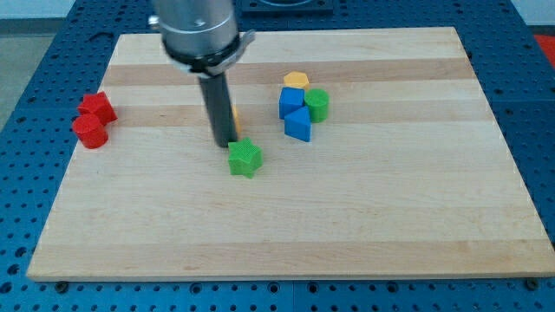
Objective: Push the green star below the red circle
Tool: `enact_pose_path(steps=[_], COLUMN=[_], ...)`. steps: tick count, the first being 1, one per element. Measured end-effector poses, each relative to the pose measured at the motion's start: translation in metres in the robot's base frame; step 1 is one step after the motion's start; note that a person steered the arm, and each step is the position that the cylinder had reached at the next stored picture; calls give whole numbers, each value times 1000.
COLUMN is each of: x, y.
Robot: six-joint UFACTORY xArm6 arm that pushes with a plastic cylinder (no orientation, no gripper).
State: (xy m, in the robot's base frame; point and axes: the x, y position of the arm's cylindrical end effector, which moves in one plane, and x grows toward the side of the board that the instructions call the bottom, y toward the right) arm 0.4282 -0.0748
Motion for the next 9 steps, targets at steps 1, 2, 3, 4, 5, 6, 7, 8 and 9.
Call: enact_pose_path(steps=[1, 2, 3, 4, 5, 6, 7, 8, 9], x=[2, 35, 52, 52, 52, 37, 29, 26, 25], y=[44, 61, 23, -22, 3, 39, 17, -43, -109])
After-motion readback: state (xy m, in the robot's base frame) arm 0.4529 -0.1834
